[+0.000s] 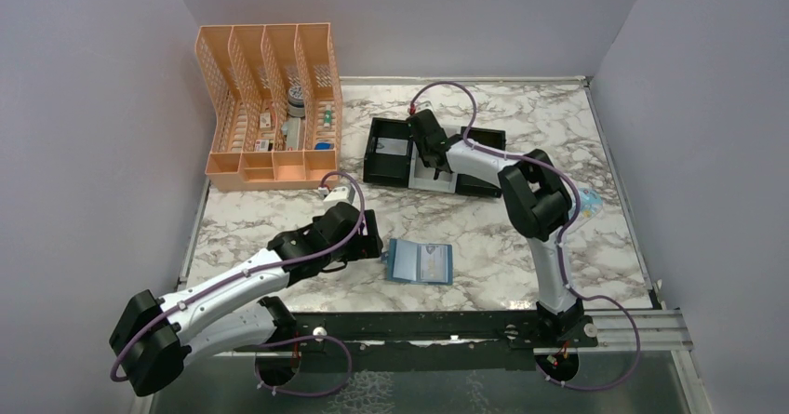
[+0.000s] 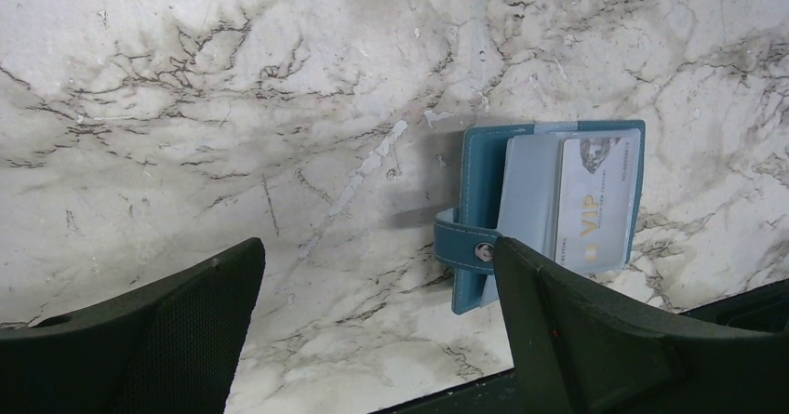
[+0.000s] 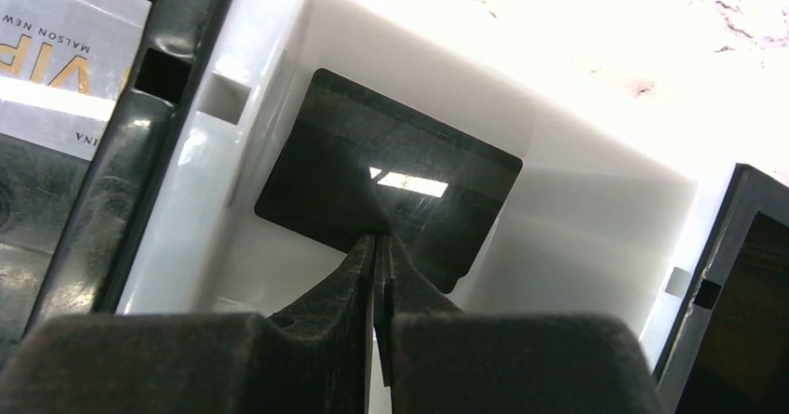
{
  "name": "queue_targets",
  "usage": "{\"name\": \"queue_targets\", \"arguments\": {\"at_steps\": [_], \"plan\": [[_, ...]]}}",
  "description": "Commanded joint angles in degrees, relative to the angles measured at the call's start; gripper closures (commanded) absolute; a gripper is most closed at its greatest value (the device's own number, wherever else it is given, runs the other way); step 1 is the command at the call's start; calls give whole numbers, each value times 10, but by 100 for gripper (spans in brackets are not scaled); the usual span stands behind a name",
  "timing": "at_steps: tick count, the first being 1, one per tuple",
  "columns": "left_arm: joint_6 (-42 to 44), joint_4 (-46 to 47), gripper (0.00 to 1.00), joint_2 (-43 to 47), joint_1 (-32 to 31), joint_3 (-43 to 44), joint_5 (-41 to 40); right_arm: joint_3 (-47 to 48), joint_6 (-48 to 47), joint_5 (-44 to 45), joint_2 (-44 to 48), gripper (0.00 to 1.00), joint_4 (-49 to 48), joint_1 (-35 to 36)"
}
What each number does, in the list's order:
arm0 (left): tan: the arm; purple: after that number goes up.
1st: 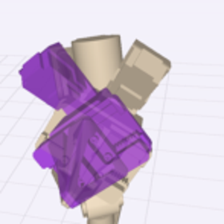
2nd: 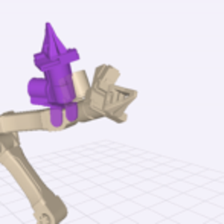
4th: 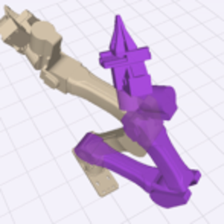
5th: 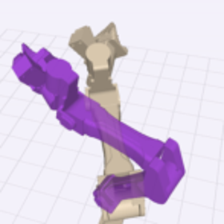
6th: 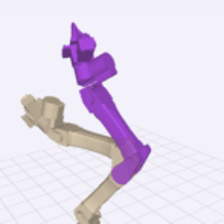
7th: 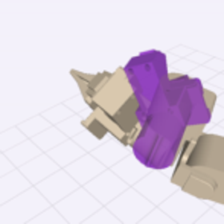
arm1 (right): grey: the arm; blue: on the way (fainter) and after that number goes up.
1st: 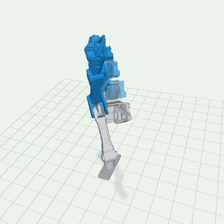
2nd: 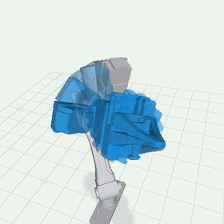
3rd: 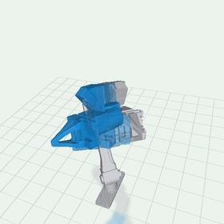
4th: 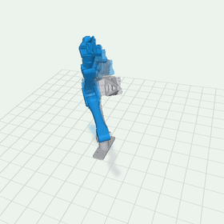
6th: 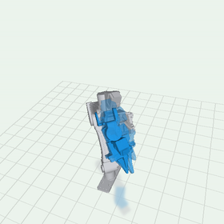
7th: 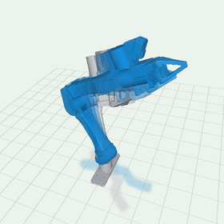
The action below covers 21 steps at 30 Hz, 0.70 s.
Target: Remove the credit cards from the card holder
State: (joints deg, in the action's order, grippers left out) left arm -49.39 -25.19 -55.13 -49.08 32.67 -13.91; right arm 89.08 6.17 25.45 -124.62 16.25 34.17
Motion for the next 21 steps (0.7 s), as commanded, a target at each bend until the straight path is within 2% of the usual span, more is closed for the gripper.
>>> {"name": "queue_targets", "arguments": {"at_steps": [1, 6, 16, 21], "plan": [[0, 1, 4, 18, 4, 0, 0, 26, -17, 25, -19, 94, -12, 0], [0, 1, 4, 16, 5, 0, 4, 30, -1, 5, -1, 93, 6, 0], [0, 3, 4, 13, 5, 2, 5, -31, 45, -127, 144, 85, 11, 0], [0, 2, 4, 22, 5, 2, 0, -64, 74, -232, 166, 70, 8, 0]]}}
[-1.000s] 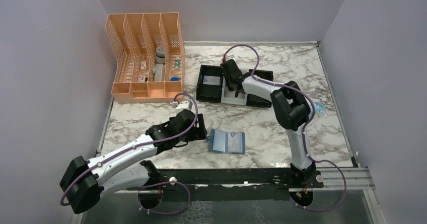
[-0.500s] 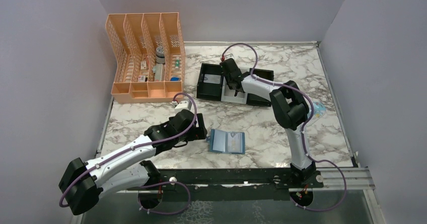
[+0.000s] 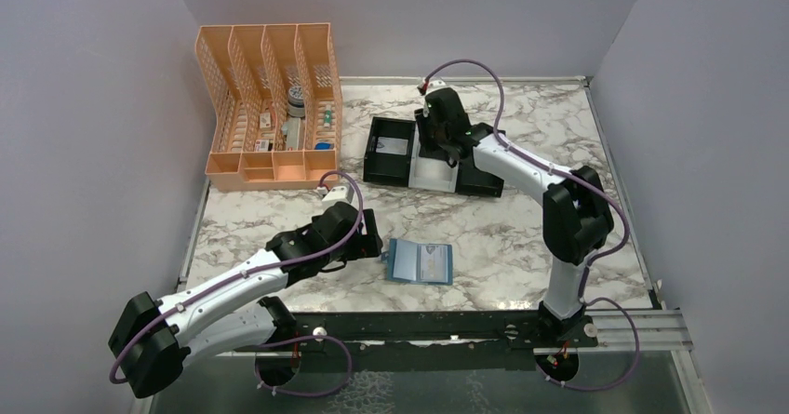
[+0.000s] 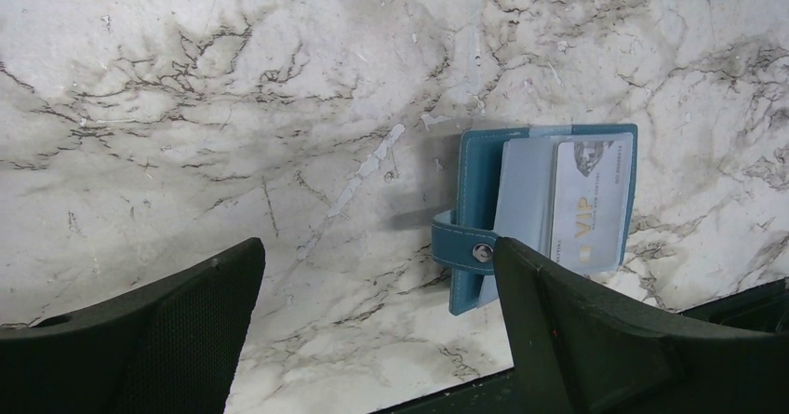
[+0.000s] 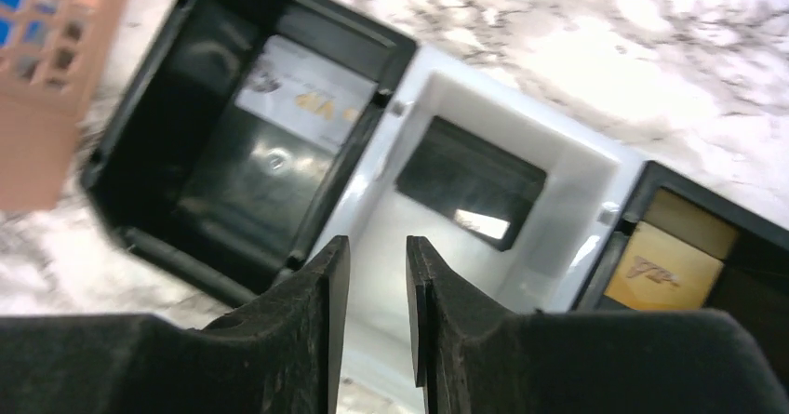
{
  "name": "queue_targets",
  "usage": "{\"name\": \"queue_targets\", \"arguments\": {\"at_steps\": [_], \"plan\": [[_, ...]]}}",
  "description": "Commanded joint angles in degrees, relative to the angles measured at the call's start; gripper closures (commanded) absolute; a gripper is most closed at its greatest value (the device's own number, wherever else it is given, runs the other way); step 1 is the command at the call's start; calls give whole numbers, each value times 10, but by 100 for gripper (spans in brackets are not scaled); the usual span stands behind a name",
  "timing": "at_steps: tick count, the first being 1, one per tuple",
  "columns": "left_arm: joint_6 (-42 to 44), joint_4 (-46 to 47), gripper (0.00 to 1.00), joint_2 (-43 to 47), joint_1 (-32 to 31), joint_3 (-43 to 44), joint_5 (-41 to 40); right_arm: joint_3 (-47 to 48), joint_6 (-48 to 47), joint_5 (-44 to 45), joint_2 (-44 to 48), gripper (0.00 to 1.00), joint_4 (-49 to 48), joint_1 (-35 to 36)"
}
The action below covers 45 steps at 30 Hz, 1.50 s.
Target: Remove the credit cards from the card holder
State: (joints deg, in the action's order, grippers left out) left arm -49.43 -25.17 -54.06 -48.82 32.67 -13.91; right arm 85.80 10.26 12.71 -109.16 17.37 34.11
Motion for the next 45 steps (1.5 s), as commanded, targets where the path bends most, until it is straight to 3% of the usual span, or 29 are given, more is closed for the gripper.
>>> {"name": "queue_targets", "arguments": {"at_steps": [1, 12, 22, 38, 45], "plan": [[0, 0, 4, 15, 2, 0, 0, -40, 37, -120, 15, 67, -9, 1], [-8, -7, 4, 42, 2, -8, -3, -52, 63, -26, -25, 66, 21, 1], [-6, -9, 4, 34, 2, -5, -2, -36, 54, -47, -71, 69, 37, 1], [5, -7, 4, 16, 3, 13, 6, -132, 26, -133, 29, 69, 27, 2], [23, 9, 4, -6, 3, 35, 51, -201, 65, -73, 160, 63, -1, 0]]}}
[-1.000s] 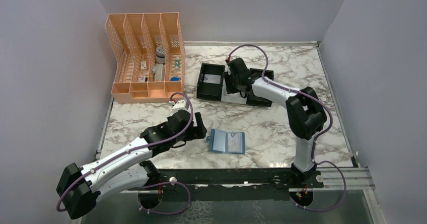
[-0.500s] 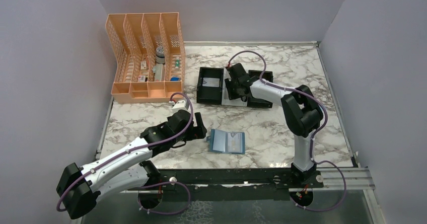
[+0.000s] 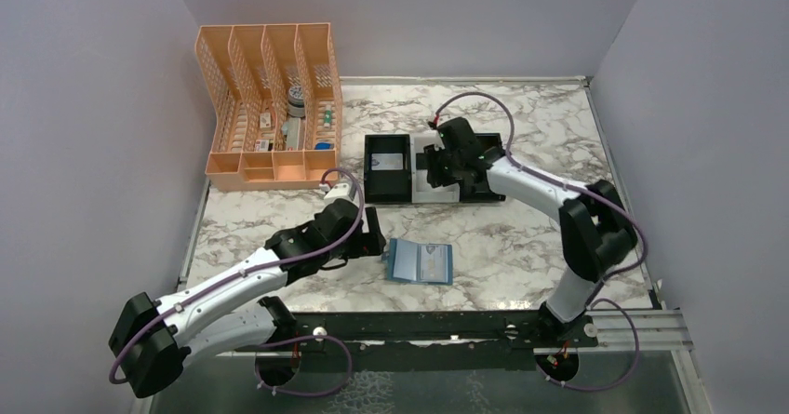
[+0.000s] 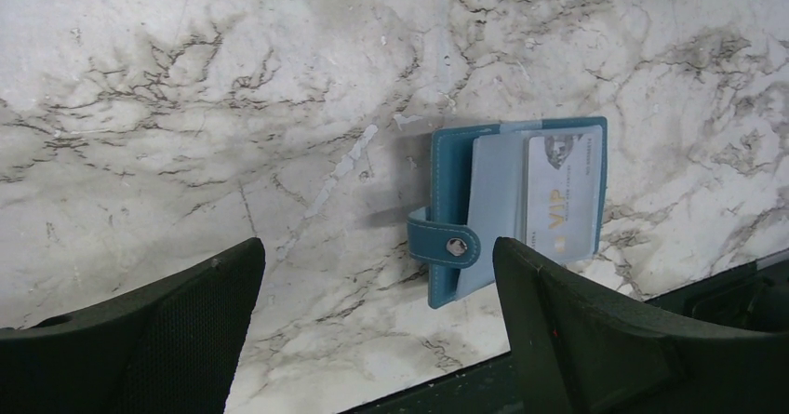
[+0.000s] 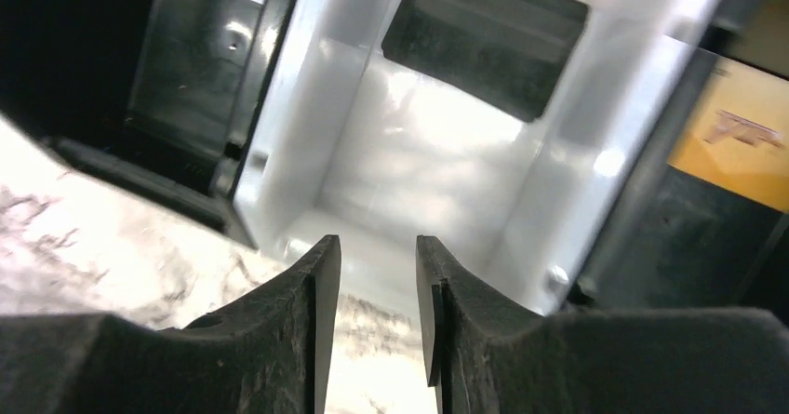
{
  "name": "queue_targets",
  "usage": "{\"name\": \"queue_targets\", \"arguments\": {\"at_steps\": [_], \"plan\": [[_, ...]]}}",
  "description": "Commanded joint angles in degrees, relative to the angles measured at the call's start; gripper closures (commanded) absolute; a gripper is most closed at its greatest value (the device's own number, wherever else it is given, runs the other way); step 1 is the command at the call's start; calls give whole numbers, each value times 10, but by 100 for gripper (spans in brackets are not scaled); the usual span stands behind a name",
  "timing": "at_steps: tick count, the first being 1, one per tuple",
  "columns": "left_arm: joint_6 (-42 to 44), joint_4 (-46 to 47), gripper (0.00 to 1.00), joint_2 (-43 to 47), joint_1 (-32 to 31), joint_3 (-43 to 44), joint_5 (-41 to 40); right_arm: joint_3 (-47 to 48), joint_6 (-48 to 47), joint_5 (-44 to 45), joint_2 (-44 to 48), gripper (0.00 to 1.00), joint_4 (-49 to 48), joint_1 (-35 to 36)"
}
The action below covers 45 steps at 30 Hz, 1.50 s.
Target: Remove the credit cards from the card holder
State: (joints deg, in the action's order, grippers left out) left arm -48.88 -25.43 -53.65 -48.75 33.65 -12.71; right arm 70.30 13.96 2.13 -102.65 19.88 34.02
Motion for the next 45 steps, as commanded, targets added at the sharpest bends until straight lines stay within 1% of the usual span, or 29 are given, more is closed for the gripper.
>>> {"name": "queue_targets", "arguments": {"at_steps": [1, 6, 9, 13, 17, 21, 25, 26, 28, 32, 37, 45], "plan": [[18, 15, 4, -14, 2, 25, 49, -69, 43, 33, 122, 62, -35, 2], [27, 24, 7, -24, 0, 37, 98, -234, 144, -30, 266, 59, -115, 2], [35, 29, 9, -26, -1, 53, 124, -333, 217, -94, 321, 58, -167, 1], [47, 47, 12, -42, -16, 75, 172, -422, 287, -194, 345, 61, -222, 2], [44, 77, 16, -77, -58, 87, 184, -484, 318, -282, 348, 67, -303, 2], [24, 118, 21, -116, -86, 85, 176, -487, 317, -275, 356, 70, -278, 1], [-4, 172, 25, -143, -91, 71, 168, -478, 306, -256, 366, 74, -235, 1], [-8, 179, 26, -148, -91, 70, 163, -477, 304, -255, 367, 76, -227, 1], [-13, 188, 27, -158, -91, 69, 154, -475, 303, -257, 363, 79, -217, 1], [-16, 208, 29, -181, -91, 71, 156, -476, 303, -269, 344, 81, -213, 2], [-14, 211, 31, -212, -91, 75, 160, -475, 299, -285, 312, 85, -224, 2], [-18, 235, 38, -252, -91, 61, 160, -466, 279, -251, 288, 87, -186, 1]]}}
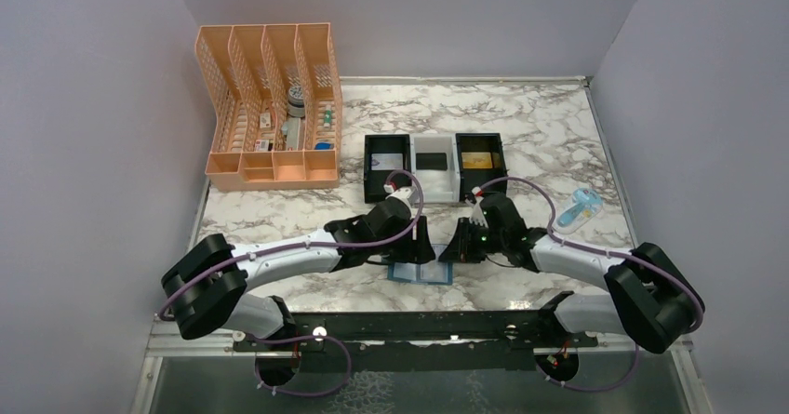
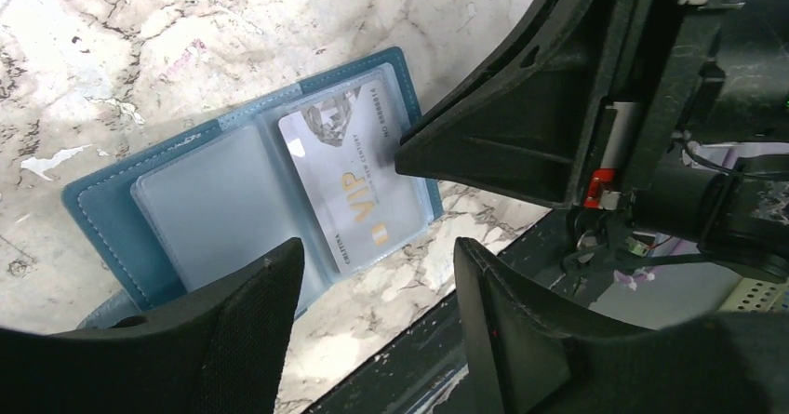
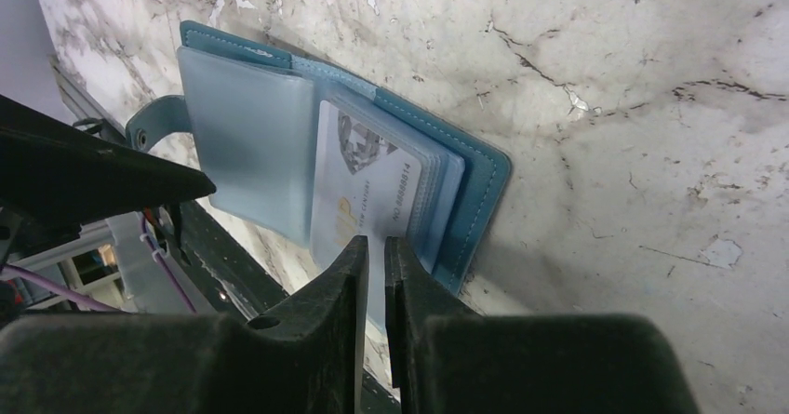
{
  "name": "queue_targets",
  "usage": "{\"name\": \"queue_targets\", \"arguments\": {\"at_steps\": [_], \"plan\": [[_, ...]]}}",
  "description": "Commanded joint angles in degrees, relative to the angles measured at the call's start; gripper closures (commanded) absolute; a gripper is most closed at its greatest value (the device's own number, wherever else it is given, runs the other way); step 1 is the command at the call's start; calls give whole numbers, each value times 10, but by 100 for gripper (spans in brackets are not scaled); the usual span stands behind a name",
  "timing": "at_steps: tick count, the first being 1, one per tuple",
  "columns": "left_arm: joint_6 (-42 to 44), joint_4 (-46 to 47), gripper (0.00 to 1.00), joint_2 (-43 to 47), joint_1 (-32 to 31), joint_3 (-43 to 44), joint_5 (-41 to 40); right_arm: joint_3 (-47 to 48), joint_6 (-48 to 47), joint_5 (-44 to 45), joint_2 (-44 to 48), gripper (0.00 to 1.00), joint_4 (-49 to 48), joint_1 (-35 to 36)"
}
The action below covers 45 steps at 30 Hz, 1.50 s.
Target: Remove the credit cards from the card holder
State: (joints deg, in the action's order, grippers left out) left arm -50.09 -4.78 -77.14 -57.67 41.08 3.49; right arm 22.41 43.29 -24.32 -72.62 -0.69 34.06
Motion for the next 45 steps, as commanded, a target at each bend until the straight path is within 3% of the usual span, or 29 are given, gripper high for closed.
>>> {"name": "queue_targets", "arguments": {"at_steps": [1, 11, 22, 31, 39, 45], "plan": [[-7, 30, 40, -23, -2, -13, -3, 12, -15, 13, -15, 87, 18, 1], [-20, 45, 58, -58, -2, -29, -8, 1, -16, 20, -33, 88, 16, 1], [-59, 122, 70, -74, -2, -83, 7, 0, -15, 19, -39, 88, 15, 1], [-62, 131, 73, -65, 1, -97, -7, 9, -18, 19, -27, 88, 24, 1], [-92, 202, 85, -75, 5, -133, 0, 8, -20, 16, -42, 88, 15, 1], [-100, 194, 99, -53, 5, -143, -18, 34, -45, 46, -27, 88, 46, 1]]}}
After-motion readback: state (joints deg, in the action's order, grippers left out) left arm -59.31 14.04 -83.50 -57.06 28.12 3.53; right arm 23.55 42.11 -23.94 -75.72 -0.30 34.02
